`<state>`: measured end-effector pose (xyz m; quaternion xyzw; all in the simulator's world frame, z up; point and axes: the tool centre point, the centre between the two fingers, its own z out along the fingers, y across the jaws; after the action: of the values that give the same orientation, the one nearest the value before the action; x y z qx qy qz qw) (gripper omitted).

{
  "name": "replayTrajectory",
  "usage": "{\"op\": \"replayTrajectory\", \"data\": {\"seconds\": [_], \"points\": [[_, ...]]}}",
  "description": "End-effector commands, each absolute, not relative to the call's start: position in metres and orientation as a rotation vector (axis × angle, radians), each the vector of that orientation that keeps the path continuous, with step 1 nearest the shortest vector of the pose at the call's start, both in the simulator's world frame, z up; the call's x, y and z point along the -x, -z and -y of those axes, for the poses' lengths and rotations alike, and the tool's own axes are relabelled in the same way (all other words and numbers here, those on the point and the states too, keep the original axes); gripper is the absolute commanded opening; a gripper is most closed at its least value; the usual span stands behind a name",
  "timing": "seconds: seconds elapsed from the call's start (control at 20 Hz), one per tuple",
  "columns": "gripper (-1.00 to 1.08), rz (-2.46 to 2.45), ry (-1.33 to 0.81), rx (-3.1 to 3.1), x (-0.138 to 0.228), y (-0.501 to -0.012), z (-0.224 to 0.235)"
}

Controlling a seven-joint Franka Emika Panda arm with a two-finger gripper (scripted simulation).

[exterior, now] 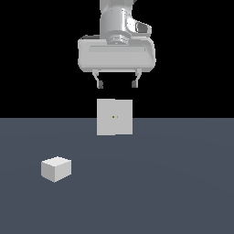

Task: Plug the charger into the wall socket.

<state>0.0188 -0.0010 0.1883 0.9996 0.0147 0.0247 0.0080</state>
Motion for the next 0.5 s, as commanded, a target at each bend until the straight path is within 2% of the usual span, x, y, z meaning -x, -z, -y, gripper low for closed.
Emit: {"op": "replayTrajectory", "data": {"seconds": [0.0,0.45], "points": [[1.00,-0.046,-0.077,-3.124,-0.019,-0.188,0.001],[1.00,-0.157,-0.081,-3.125,-0.015,-0.179,-0.010]]}}
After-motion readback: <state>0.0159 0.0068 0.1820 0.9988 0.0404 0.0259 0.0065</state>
